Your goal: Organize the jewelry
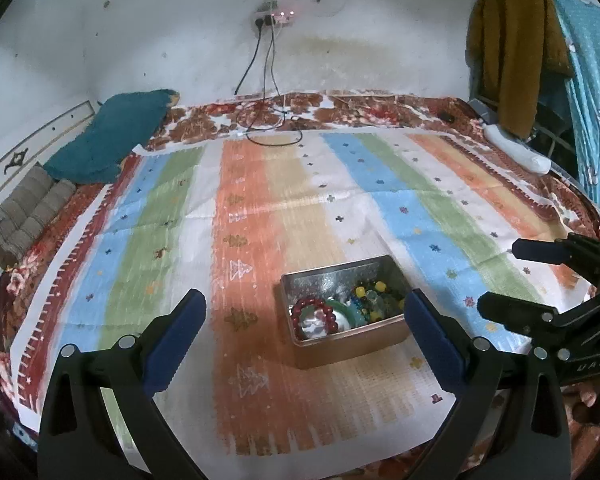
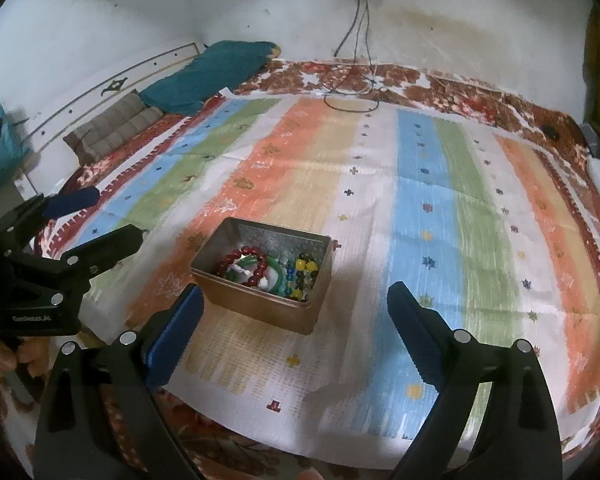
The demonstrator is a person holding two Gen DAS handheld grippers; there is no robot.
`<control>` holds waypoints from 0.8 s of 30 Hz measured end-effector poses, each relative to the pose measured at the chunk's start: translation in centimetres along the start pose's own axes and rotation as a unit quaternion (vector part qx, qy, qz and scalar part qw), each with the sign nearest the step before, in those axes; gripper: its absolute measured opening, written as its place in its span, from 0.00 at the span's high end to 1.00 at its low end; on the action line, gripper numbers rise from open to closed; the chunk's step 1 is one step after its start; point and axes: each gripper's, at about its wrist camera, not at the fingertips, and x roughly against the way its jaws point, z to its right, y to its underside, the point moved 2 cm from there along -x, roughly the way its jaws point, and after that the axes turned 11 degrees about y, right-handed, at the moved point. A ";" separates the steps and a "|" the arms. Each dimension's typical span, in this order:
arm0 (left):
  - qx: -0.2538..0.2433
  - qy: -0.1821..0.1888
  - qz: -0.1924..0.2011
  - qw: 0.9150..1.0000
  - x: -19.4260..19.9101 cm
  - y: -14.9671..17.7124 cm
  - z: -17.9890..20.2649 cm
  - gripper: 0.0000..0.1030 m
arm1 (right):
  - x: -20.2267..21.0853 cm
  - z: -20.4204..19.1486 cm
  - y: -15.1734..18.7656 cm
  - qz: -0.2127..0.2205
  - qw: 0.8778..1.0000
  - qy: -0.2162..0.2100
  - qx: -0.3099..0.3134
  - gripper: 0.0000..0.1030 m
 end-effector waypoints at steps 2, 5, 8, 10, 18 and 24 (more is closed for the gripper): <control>-0.006 -0.009 -0.001 1.000 -0.1 0.1 0.2 0.06 | 0.0 -0.1 0.0 0.000 1.000 0.000 0.003 0.07; -0.003 -0.005 -0.005 1.000 -0.2 0.1 0.1 0.06 | 0.0 -0.1 0.1 0.000 1.000 -0.001 0.003 0.07; -0.004 -0.002 -0.004 1.000 -0.2 0.1 0.2 0.06 | 0.1 -0.2 0.0 0.004 1.000 -0.007 0.001 0.07; -0.005 0.000 -0.006 1.000 -0.3 0.2 0.2 0.06 | 0.3 -0.4 -0.1 0.009 1.000 -0.012 0.004 0.06; -0.004 -0.001 -0.006 1.000 -0.4 0.2 0.3 0.06 | 0.5 -1.2 -0.1 0.015 1.000 -0.010 0.020 0.06; -0.004 0.010 -0.010 1.000 -0.5 0.2 0.4 0.06 | 0.6 -1.1 -0.1 0.015 1.000 -0.010 0.019 0.06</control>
